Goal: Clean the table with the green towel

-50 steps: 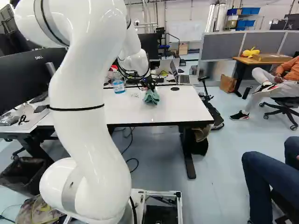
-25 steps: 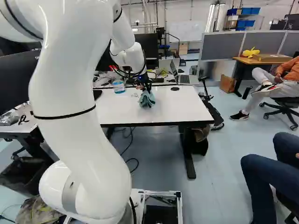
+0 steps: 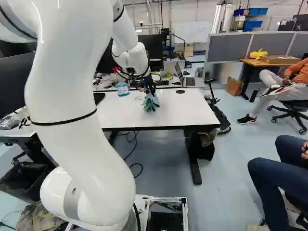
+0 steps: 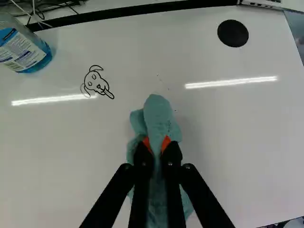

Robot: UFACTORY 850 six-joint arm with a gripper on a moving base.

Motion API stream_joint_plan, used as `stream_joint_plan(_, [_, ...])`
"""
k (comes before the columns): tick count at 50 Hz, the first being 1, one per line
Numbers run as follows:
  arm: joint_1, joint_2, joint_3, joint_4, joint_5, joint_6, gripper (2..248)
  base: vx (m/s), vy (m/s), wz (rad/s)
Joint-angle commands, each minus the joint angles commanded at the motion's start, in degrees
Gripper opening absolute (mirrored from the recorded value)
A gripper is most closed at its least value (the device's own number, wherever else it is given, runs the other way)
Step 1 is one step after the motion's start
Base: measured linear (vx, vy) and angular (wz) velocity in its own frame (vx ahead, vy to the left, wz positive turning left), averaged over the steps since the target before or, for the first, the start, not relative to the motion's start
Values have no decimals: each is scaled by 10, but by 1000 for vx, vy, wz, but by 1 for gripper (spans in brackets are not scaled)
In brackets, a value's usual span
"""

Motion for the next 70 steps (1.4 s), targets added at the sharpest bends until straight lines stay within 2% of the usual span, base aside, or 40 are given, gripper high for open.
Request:
stream_joint_plan(13, [-1,-1,0,0,40,0,37,0,0,0])
stream_joint_plan(27, [-10,-20,-5,0,82,0,37,0,0,0])
stream_joint_plan(45, [-28,-68,-37,0,162,0,37,0,0,0])
stream_joint_plan(53, [-28,-93,-55,0,175,0,37,0,0,0])
stream_joint_plan(70, [-28,-115,-59,0,194,0,37,0,0,0])
